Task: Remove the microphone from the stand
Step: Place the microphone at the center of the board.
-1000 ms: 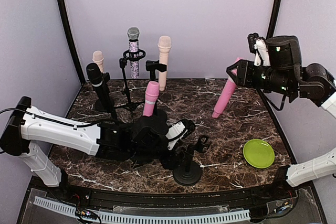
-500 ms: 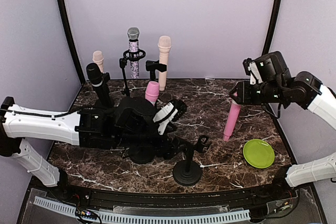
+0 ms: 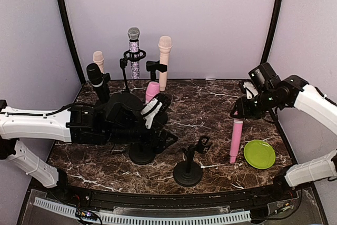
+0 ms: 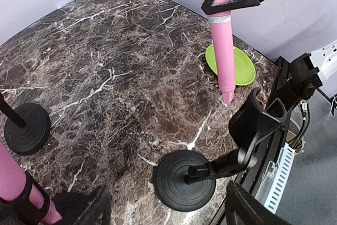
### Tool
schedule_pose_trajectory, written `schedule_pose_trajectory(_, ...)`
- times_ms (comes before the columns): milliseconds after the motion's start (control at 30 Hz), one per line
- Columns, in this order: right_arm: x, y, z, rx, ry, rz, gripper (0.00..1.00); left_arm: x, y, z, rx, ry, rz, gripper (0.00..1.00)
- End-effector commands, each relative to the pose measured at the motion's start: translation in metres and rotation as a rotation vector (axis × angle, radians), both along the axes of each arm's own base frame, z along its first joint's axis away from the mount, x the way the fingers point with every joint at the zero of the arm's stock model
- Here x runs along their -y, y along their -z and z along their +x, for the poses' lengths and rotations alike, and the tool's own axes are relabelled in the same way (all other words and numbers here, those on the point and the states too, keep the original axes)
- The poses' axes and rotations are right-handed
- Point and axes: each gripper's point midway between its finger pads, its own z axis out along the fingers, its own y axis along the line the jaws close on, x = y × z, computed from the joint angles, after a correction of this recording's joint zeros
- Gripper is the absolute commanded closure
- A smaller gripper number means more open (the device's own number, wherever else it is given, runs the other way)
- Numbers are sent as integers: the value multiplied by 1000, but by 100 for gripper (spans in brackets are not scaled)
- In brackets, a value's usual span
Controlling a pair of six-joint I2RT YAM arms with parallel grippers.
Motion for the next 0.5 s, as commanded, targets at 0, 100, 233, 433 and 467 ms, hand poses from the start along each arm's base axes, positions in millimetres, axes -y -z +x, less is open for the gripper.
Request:
schedule_pose_trajectory(0,-8,19,17,-36,-36,31,74,-17,-2,-5,-21,-18,-9,23)
schedule_pose_trajectory(100,-8,33,31,-56,-25,20,72,-23,2,-6,-33,-27,-3,24)
schedule_pose_trajectory(233,-10,56,47,-96,-14,12,70,-32,10,-5,-51,-44,3,23)
schedule_pose_trajectory(433,-13,86,66,-129,17,7,65,-36,16,1,-61,-54,13,23)
schedule_pose_trajectory(467,-14,92,69,-137,22,4,64,-36,16,3,-61,-58,14,24)
